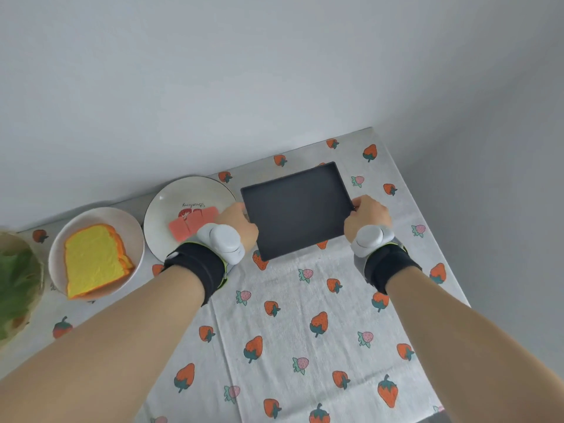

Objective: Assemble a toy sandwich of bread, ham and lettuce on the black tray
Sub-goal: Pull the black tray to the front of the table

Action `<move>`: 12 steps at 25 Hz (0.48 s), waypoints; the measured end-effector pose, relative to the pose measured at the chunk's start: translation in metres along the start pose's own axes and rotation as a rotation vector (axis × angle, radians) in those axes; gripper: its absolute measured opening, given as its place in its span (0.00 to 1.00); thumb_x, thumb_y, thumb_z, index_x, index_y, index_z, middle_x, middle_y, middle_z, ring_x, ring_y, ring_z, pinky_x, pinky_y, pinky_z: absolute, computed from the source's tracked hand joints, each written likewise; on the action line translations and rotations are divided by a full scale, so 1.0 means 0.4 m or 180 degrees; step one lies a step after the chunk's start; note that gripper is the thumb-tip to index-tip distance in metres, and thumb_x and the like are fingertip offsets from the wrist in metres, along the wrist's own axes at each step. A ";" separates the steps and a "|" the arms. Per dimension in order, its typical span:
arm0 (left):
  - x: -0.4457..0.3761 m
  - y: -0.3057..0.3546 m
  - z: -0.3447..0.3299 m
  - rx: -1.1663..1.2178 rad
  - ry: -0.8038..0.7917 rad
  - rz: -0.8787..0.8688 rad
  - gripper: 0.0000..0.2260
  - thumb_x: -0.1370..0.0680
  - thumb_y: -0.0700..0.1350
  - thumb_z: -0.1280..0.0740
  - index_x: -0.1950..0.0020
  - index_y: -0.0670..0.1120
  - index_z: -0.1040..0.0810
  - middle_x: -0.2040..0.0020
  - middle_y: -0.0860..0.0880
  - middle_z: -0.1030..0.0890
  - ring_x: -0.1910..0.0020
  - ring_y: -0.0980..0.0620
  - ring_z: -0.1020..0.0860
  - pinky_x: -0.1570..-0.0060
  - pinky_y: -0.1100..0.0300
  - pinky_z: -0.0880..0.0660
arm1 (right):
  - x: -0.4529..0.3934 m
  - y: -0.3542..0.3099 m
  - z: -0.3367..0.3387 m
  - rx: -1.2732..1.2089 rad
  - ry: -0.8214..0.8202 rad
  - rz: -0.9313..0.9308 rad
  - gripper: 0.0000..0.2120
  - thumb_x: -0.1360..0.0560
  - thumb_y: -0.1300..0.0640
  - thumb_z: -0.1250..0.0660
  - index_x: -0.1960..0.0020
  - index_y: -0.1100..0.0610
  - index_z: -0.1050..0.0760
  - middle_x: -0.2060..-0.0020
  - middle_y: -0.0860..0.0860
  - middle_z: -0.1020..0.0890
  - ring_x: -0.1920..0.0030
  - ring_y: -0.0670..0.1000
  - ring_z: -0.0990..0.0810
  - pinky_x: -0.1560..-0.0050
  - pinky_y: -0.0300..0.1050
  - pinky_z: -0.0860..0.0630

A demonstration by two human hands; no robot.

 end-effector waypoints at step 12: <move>0.274 -0.287 0.091 0.0640 0.0290 0.0169 0.26 0.33 0.37 0.36 0.34 0.47 0.27 0.52 0.41 0.16 0.53 0.36 0.17 0.53 0.41 0.18 | 0.346 -0.034 -0.022 0.0046 -0.0335 0.0846 0.19 0.27 0.58 0.41 0.36 0.53 0.32 0.53 0.54 0.20 0.60 0.57 0.21 0.63 0.45 0.27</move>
Point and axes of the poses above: each hand's wrist, its own x-axis away from the middle knuckle, its own z-axis out of the back of the hand, y = z × x, the point moved 1 cm from there along -x, towards the middle knuckle
